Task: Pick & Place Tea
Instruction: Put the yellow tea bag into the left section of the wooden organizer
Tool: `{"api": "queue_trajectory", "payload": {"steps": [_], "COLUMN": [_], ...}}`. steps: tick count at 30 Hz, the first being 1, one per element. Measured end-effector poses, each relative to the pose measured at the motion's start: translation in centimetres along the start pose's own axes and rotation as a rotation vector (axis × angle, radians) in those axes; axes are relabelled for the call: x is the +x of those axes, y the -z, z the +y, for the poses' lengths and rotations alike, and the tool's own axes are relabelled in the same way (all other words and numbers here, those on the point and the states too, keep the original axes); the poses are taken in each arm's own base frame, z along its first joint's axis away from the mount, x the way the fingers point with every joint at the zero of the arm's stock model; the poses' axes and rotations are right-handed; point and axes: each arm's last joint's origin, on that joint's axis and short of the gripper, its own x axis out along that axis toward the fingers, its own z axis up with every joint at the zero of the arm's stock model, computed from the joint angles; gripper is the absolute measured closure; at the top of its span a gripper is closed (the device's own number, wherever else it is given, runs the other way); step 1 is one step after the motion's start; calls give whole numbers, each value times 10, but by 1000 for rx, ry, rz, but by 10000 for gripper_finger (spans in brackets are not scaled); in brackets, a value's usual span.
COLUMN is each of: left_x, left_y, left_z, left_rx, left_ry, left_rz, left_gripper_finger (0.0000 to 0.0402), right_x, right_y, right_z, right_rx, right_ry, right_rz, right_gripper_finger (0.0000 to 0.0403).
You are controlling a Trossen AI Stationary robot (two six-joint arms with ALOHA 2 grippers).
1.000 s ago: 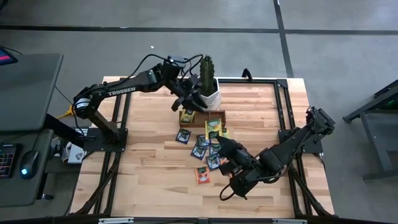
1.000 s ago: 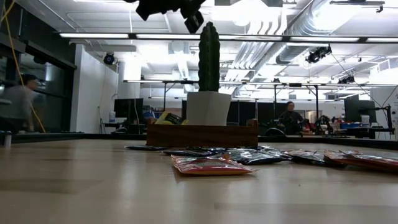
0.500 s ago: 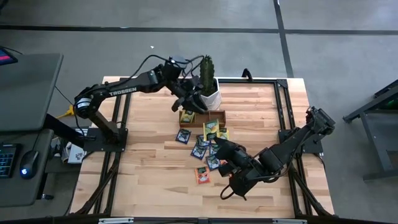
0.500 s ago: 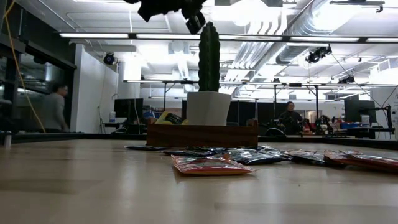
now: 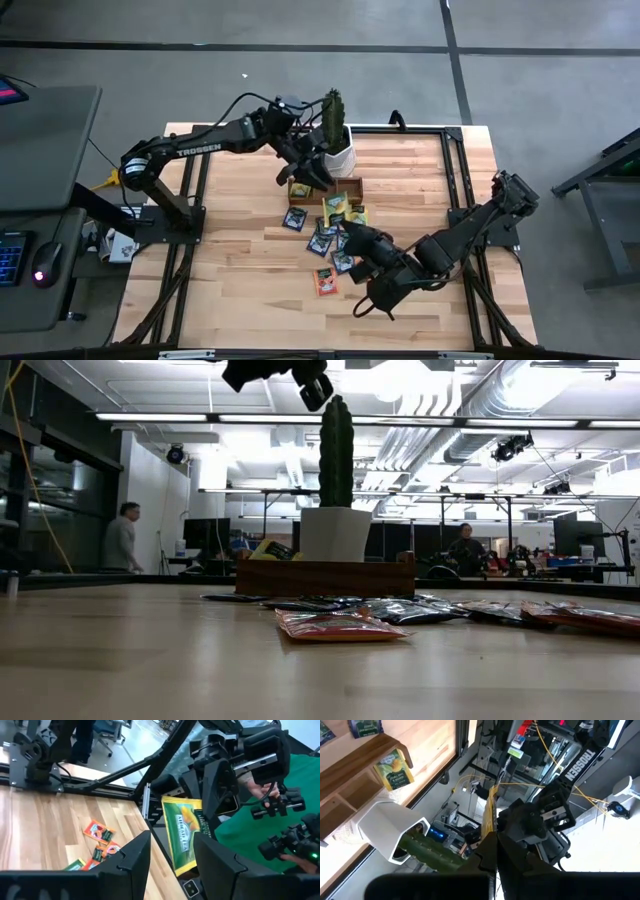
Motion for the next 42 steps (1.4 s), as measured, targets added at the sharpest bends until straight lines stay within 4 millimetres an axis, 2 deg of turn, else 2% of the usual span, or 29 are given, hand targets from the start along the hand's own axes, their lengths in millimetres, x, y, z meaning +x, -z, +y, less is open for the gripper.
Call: {"api": "queue_trajectory", "payload": {"steps": [10,32,37,42], "left_x": [7,20,20,20], "left_y": [7,9,9,9], "left_z": [5,-7,-6,-6], "left_rx": [-46,-38,-36,-34], "left_ry": [-13,76,69,70], "left_rz": [33,64,62,63], "left_gripper_finger": [253,257,284,349], "right_x": [0,12,13,15], "right_y": [-2,2,2,3], "right_z": [-4,-6,-7,-7], "right_rx": [-18,-15,-4,18], "right_ry": [17,-9,-10,-14], "right_rz": [-16,-33,-39,-40], "right_gripper_finger": [403,403,403,403]}}
